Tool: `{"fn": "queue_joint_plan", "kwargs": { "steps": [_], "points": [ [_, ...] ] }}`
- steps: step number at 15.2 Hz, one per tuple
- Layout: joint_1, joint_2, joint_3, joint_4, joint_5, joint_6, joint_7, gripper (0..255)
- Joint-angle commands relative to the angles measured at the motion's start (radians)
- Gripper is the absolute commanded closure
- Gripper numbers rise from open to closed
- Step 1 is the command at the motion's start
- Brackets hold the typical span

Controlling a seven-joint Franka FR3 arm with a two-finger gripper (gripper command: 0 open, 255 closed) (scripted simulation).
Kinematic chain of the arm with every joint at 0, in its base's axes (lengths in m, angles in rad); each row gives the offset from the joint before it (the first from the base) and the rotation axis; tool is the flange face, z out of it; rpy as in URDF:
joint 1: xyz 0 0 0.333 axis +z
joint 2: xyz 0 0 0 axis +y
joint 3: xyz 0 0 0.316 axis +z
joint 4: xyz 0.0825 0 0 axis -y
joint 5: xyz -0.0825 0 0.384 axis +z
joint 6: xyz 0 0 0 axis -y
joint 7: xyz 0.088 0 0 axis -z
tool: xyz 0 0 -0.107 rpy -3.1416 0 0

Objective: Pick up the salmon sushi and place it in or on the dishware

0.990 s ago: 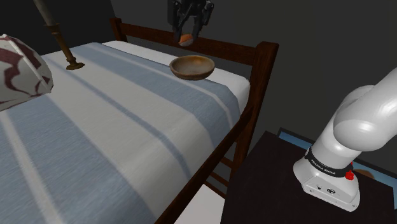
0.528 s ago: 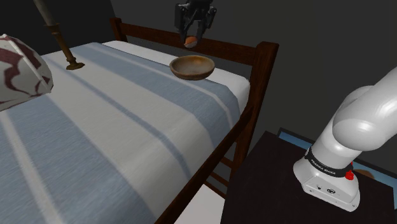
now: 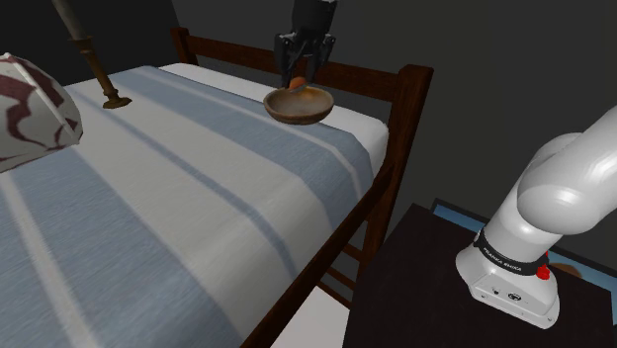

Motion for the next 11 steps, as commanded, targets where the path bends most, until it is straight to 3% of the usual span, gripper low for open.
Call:
{"fn": "queue_joint_plan", "kwargs": {
  "steps": [1,10,11],
  "points": [
    [0.001,0.001,0.001,-0.027,0.001,0.029,-0.003,255],
    [0.001,0.001,0.002,-0.044,0.003,0.045,-0.004,255],
    [0.001,0.001,0.002,-0.044,0.003,0.045,-0.004,0]
  ]
}}
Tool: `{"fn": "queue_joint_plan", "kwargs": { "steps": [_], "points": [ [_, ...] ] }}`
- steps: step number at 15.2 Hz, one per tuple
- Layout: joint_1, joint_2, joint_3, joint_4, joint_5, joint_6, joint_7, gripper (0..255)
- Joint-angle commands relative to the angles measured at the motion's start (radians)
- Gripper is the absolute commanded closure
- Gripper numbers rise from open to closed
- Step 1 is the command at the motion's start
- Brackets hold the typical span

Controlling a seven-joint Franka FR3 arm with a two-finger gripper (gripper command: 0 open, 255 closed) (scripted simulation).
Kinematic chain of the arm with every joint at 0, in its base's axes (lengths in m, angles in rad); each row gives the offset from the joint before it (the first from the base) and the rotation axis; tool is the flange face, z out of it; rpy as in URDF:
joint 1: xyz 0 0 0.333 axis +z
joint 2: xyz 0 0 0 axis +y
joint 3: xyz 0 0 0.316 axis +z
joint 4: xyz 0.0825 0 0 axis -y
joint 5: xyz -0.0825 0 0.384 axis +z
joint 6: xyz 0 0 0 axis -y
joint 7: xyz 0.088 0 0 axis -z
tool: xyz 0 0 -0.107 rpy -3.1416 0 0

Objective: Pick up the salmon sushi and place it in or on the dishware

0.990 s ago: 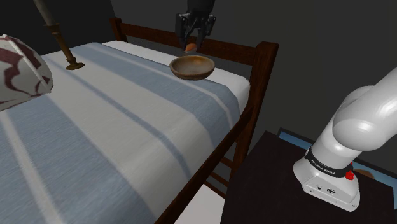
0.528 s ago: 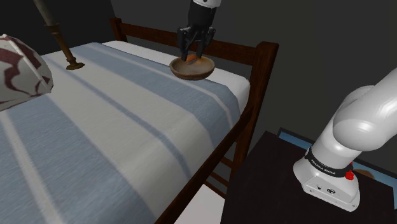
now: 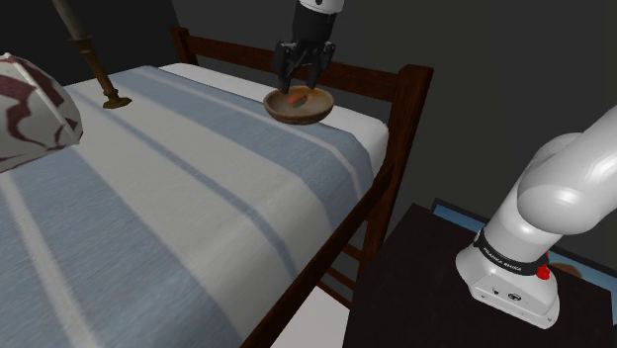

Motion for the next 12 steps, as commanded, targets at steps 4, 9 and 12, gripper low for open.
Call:
{"fn": "queue_joint_plan", "kwargs": {
  "steps": [4,9,12],
  "points": [
    [0.0,0.0,0.0,0.0,0.0,0.0,0.0,0],
    [-0.001,-0.037,-0.018,0.088,0.004,-0.125,-0.004,0],
    [-0.001,-0.037,-0.018,0.088,0.004,-0.125,-0.004,0]
  ]
}}
